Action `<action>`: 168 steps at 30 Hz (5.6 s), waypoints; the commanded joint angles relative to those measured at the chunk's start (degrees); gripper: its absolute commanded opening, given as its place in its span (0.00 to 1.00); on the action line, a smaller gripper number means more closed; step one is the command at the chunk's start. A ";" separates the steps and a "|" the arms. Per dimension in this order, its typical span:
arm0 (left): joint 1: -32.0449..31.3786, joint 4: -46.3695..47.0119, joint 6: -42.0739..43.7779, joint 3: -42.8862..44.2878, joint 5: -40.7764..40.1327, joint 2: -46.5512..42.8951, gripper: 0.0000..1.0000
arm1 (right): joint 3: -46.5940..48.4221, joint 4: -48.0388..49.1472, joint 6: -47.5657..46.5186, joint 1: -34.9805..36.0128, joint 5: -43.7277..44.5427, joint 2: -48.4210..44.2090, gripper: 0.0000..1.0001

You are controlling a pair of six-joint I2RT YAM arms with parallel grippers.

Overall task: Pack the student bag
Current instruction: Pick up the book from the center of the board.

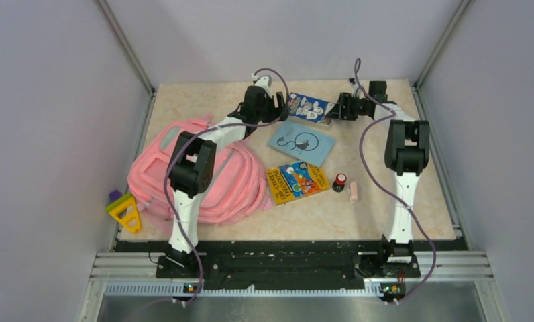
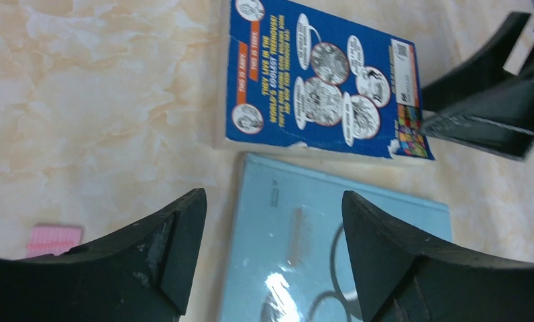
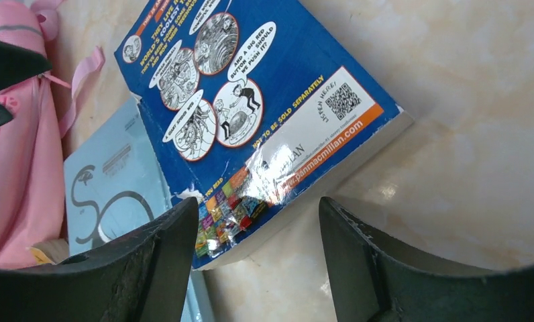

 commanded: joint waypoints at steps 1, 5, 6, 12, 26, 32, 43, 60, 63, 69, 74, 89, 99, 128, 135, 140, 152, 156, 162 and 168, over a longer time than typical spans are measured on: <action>3.78 2.01 -2.99 6.10 4.65 5.41 0.78 | -2.89 -2.64 7.80 -0.68 6.55 -3.36 0.66; 4.23 2.29 -4.95 8.60 7.76 8.52 0.78 | -4.48 -1.96 14.23 -0.55 6.42 -4.24 0.66; 4.19 2.16 -5.12 9.83 8.66 9.66 0.78 | -5.17 -0.95 15.80 -0.55 6.59 -4.50 0.66; 4.39 -7.56 -4.12 24.34 12.86 19.65 0.78 | -5.21 1.26 20.66 0.06 6.11 -3.08 0.66; 4.50 -7.44 -11.03 34.15 21.97 26.41 0.81 | -0.32 1.24 24.18 4.77 4.40 1.33 0.65; 4.34 5.08 -16.82 21.49 24.98 18.90 0.69 | -1.10 1.54 23.87 7.49 3.87 0.42 0.62; 3.85 8.02 -18.16 13.84 20.38 15.16 0.46 | -2.62 1.57 23.47 9.46 6.28 0.37 0.60; 4.06 35.58 -15.24 -8.99 24.00 -9.70 0.00 | -30.47 26.96 26.59 2.20 4.26 -27.83 0.76; 4.07 35.34 -14.27 -11.18 28.21 -15.53 0.00 | -35.48 28.17 24.79 -0.54 0.52 -35.78 0.84; 3.99 24.04 -11.07 -14.78 37.14 -27.29 0.00 | -39.60 22.88 18.76 -0.73 -2.62 -51.06 0.86; 3.81 22.49 -10.84 -25.42 40.46 -39.70 0.00 | -45.89 31.22 25.04 -0.58 -9.29 -61.17 0.87; 1.43 26.63 -23.90 -44.83 34.49 -69.30 0.00 | -62.62 49.95 31.81 15.54 -2.77 -81.14 0.94; 1.31 25.97 -24.67 -46.82 33.09 -73.96 0.00 | -64.47 63.64 41.52 25.70 0.94 -79.87 0.88; 1.38 -14.03 1.21 -41.64 7.73 -86.77 0.72 | -70.52 39.29 32.16 29.16 33.43 -88.08 0.00; 1.14 -31.81 8.95 -44.22 2.27 -81.39 0.79 | -70.64 27.14 27.90 29.18 42.89 -94.32 0.00; -5.98 -33.09 7.51 -49.89 -3.28 -80.76 0.79 | -70.42 21.31 25.06 29.18 46.70 -97.89 0.00; -27.59 -39.48 4.93 -45.13 -28.06 -64.65 0.65 | -71.66 21.54 25.15 29.18 46.19 -97.92 0.00; -27.79 -41.87 3.69 -42.84 -28.70 -60.56 0.65 | -71.78 21.22 24.64 29.18 46.75 -98.35 0.00; -27.79 -42.50 1.93 -41.35 -30.76 -56.18 0.66 | -71.89 21.22 24.45 29.18 46.75 -98.45 0.00; -27.79 -43.71 1.51 -39.73 -31.96 -53.54 0.71 | -72.03 20.86 24.18 29.18 46.89 -98.78 0.00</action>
